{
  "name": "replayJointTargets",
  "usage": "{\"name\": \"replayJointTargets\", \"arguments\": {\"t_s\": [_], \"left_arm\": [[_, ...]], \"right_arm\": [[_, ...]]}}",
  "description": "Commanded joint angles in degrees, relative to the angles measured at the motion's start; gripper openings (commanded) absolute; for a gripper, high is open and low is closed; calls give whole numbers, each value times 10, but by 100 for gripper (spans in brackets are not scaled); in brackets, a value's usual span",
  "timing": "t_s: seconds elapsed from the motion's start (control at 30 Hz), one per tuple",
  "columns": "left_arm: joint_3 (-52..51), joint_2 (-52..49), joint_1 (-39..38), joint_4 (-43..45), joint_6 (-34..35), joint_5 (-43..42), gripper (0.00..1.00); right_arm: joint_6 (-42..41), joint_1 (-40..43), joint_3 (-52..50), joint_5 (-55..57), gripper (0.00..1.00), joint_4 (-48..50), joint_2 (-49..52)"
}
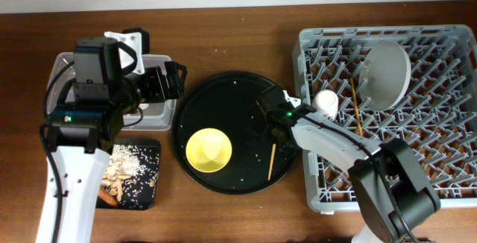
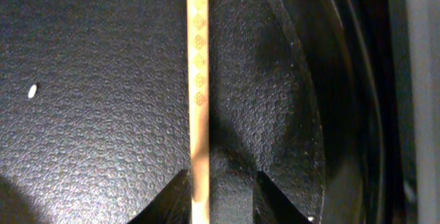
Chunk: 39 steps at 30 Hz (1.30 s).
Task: Sort waste into correct bins and load items into the dishwasher rack
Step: 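Grasp the second chopstick on the round tray with the right gripper, then insert the second chopstick upright into the rack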
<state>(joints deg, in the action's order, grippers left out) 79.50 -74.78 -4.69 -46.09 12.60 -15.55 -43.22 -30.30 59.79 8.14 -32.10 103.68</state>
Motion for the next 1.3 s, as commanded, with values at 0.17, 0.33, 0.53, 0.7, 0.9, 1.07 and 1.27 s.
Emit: {"name": "replayJointTargets", "arguments": {"t_s": [0.17, 0.33, 0.53, 0.7, 0.9, 1.07, 1.27], "left_arm": [[3, -2, 3, 0, -7, 4, 99], [3, -2, 2, 0, -7, 4, 99], [3, -2, 3, 0, -7, 4, 99], [3, -2, 3, 0, -7, 4, 99], [3, -2, 3, 0, -7, 4, 99], [3, -2, 3, 0, -7, 4, 99], [3, -2, 3, 0, -7, 4, 99]], "right_arm": [[-8, 4, -7, 16, 17, 9, 19], [-8, 4, -7, 16, 4, -2, 18], [70, 4, 116, 16, 4, -132, -17], [223, 12, 266, 85, 4, -261, -40], [258, 99, 300, 333, 4, -341, -40], [276, 207, 300, 321, 4, -332, -38], [419, 276, 291, 174, 4, -275, -23]]}}
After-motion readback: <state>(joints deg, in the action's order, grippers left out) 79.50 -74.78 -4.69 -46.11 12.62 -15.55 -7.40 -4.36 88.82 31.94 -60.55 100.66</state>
